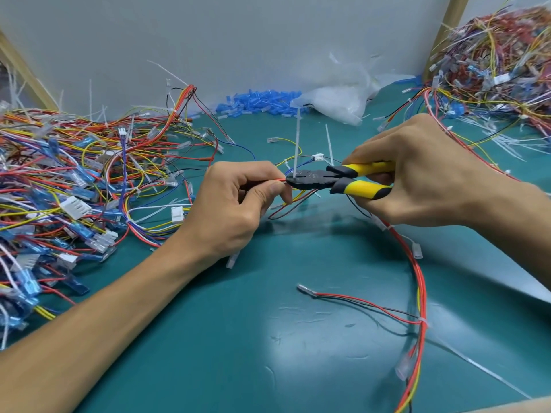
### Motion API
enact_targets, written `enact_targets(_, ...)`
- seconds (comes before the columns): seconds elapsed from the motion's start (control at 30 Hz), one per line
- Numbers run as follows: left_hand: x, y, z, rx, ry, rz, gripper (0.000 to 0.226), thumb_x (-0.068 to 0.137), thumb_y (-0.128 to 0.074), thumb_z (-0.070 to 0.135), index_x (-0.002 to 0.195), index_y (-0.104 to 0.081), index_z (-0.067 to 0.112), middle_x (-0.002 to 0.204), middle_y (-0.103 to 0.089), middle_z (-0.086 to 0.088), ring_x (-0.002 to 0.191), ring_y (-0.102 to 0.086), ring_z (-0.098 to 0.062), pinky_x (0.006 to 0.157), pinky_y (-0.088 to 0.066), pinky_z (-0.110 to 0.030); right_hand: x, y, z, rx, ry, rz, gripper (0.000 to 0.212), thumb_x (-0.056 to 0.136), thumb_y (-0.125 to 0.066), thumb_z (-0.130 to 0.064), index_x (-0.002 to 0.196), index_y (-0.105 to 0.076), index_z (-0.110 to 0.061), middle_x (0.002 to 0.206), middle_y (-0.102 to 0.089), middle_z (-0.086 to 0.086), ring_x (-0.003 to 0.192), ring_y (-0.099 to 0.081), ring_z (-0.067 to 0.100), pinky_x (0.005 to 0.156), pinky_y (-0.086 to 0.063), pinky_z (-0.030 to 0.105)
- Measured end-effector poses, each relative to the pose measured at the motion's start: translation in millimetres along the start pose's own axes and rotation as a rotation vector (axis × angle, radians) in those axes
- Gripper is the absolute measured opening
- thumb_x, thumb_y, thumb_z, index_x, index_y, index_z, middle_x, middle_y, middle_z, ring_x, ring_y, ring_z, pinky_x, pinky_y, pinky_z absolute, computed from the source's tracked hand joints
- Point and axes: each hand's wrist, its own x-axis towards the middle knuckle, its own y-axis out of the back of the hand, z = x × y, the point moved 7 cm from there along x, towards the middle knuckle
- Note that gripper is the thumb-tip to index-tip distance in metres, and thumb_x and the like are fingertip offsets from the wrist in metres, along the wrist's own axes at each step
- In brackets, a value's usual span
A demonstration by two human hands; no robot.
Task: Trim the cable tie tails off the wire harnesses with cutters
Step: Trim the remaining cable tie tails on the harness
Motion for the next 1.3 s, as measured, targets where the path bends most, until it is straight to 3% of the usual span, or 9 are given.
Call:
enact_targets(0.2, 0.3, 2.7, 0.0, -0.009, 0.009, 0.018, 0.024, 0.098, -0.057, 0.007, 0.080, -0.072, 0.010, 0.055, -0.045, -0.019, 0.051, -0.038, -0.032, 0.050, -0.027, -0.037, 1.6, 0.4, -3.9, 0.034, 0.008, 0.004, 0.029, 0.083, -0.063, -0.031, 0.061, -0.055, -0.015, 0.055, -0.036, 0.009, 0.058, -0.028, 0.027, 0.050, -0.026, 0.035)
enact_targets(0.33, 0.1, 3.0, 0.2, -0.026, 0.024, 0.027, 0.023, 0.096, -0.056, 0.008, 0.080, -0.072, 0.009, 0.056, -0.045, -0.021, 0.051, -0.038, -0.032, 0.049, -0.027, -0.034, 2.2, -1.9, -0.9, 0.044, -0.030, -0.003, 0.024, 0.084, -0.075, -0.018, 0.065, -0.064, -0.008, 0.057, -0.036, 0.013, 0.061, -0.022, 0.021, 0.049, -0.025, 0.033)
enact_targets(0.53, -0.2, 3.1, 0.1, -0.028, 0.024, 0.028, 0.023, 0.096, -0.057, 0.008, 0.079, -0.072, 0.008, 0.055, -0.045, -0.022, 0.051, -0.038, -0.031, 0.050, -0.028, -0.032, 1.4, -4.8, -0.1, 0.065, -0.045, -0.022, 0.024, 0.085, -0.077, -0.012, 0.066, -0.065, -0.004, 0.060, -0.033, 0.014, 0.065, -0.020, 0.020, 0.048, -0.024, 0.035)
enact_targets(0.7, 0.0, 2.5, 1.1, -0.024, 0.021, 0.023, 0.023, 0.096, -0.056, 0.008, 0.079, -0.072, 0.008, 0.054, -0.044, -0.021, 0.050, -0.035, -0.027, 0.049, -0.026, -0.028, 0.2, -5.2, 0.1, 0.049, -0.051, -0.033, 0.021, 0.084, -0.076, -0.011, 0.068, -0.066, -0.002, 0.062, -0.031, 0.015, 0.066, -0.019, 0.019, 0.049, -0.018, 0.029)
enact_targets(1.0, -0.8, 1.8, 0.7, -0.038, 0.024, 0.015, 0.024, 0.098, -0.056, 0.007, 0.080, -0.072, 0.008, 0.055, -0.045, -0.023, 0.051, -0.036, -0.031, 0.050, -0.027, -0.030, -0.4, -5.9, -0.5, 0.046, -0.054, -0.048, 0.019, 0.084, -0.074, -0.011, 0.067, -0.066, -0.006, 0.061, -0.030, 0.014, 0.065, -0.022, 0.025, 0.047, -0.021, 0.035)
enact_targets(1.13, -0.6, 1.9, 0.5, -0.036, 0.020, 0.019, 0.024, 0.097, -0.056, 0.009, 0.079, -0.072, 0.009, 0.055, -0.045, -0.022, 0.051, -0.036, -0.030, 0.050, -0.027, -0.029, -0.4, -5.8, -0.9, 0.058, -0.058, -0.055, 0.025, 0.084, -0.074, -0.010, 0.064, -0.061, -0.007, 0.061, -0.028, 0.013, 0.063, -0.018, 0.019, 0.048, -0.017, 0.030)
enact_targets(1.3, -0.5, 1.3, -0.6, -0.031, 0.021, 0.015, 0.024, 0.097, -0.056, 0.011, 0.079, -0.072, 0.010, 0.055, -0.046, -0.020, 0.052, -0.037, -0.030, 0.050, -0.027, -0.028, -1.1, -7.1, 0.1, 0.074, -0.061, -0.068, 0.029, 0.086, -0.074, -0.012, 0.062, -0.059, -0.008, 0.060, -0.028, 0.014, 0.061, -0.018, 0.018, 0.047, -0.018, 0.035)
